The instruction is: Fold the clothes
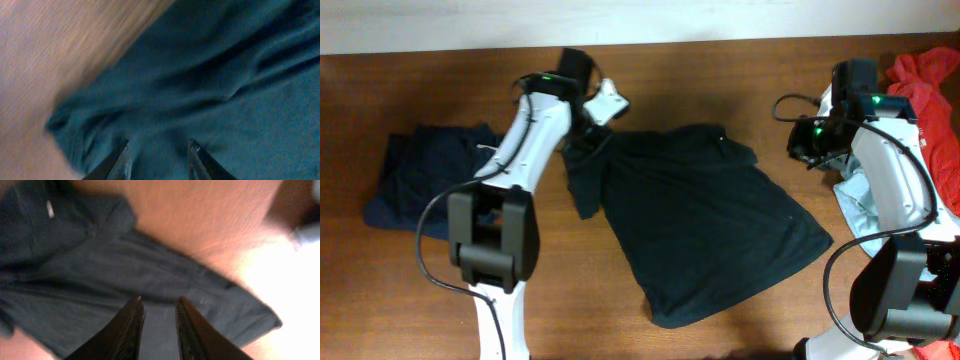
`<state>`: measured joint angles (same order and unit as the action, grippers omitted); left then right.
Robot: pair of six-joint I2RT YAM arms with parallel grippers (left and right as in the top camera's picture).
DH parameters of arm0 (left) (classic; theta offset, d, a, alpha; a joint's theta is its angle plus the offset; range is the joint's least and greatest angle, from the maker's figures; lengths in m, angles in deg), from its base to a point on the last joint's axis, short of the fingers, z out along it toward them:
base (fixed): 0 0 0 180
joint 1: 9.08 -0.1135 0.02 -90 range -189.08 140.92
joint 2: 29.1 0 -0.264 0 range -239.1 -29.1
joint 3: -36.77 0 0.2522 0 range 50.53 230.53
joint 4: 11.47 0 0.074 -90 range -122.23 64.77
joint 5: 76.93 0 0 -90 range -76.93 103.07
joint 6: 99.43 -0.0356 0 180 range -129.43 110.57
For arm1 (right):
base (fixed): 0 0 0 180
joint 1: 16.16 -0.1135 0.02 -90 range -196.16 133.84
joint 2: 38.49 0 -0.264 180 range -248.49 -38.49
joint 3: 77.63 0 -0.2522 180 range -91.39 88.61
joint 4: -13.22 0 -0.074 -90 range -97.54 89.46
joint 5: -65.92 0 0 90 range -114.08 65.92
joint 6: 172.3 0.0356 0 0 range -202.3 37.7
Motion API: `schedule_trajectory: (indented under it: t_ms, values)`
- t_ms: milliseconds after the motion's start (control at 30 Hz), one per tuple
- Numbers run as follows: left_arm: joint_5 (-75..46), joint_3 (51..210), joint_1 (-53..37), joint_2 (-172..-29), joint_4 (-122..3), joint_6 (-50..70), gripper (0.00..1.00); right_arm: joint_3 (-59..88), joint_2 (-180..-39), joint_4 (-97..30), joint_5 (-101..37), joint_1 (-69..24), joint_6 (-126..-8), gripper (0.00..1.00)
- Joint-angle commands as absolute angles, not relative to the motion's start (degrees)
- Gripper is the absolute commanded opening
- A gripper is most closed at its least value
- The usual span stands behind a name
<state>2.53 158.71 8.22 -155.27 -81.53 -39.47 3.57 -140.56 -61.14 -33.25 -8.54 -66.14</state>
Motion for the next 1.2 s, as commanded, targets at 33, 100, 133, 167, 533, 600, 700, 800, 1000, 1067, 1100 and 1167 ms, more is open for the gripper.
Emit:
schedule_trajectory:
  t_ms: [33,100,133,167,533,600,700,800,1000,1067,1100,1167]
  values:
    - [0.4,159.8,12.2,-154.9,-78.8,-45.6,0.37,9.4,-140.2,-62.7,-37.7,-9.5,-67.1,0.27]
    - [0.4,159.7,13.9,-154.9,-79.1,-47.5,0.38,13.2,-140.2,-61.7,-37.8,-9.7,-67.1,0.27]
    - [0.4,159.7,14.4,-154.9,-79.3,-47.9,0.38,15.2,-140.2,-60.9,-37.9,-9.8,-67.1,0.26]
    - [0.4,159.3,15.1,-154.9,-79.4,-48.2,0.39,16.7,-140.2,-60.1,-38.1,-9.8,-67.1,0.26]
    - [2.8,157.3,17.8,-158.4,-75.2,-50.6,0.57,30.0,-140.2,-50.3,-45.3,-9.8,-68.9,0.26]
    - [2.8,157.3,18.0,-159.7,-75.4,-50.6,0.54,30.4,-140.2,-49.5,-45.2,-9.8,-70.2,0.27]
    - [2.8,157.3,18.4,-160.2,-75.3,-50.7,0.52,30.5,-140.2,-48.6,-45.1,-9.8,-70.5,0.27]
    - [2.8,157.3,18.6,-160.3,-75.3,-50.7,0.46,30.5,-140.2,-47.6,-45.1,-9.8,-70.5,0.27]
    - [2.8,157.3,18.6,-162.4,-75.2,-50.7,0.43,30.5,-140.2,-47.3,-45.0,-9.8,-70.5,0.27]
    - [2.8,157.3,18.6,-163.1,-75.1,-50.7,0.35,30.5,-140.2,-47.2,-45.0,-9.8,-70.5,0.27]
    - [2.8,157.3,18.6,-163.2,-75.1,-50.7,0.3,30.5,-140.2,-47.1,-45.0,-9.8,-70.5,0.27]
    - [2.9,157.3,18.6,-163.2,-75.1,-50.6,0.19,30.5,-140.2,-47.1,-44.8,-9.8,-70.5,0.27]
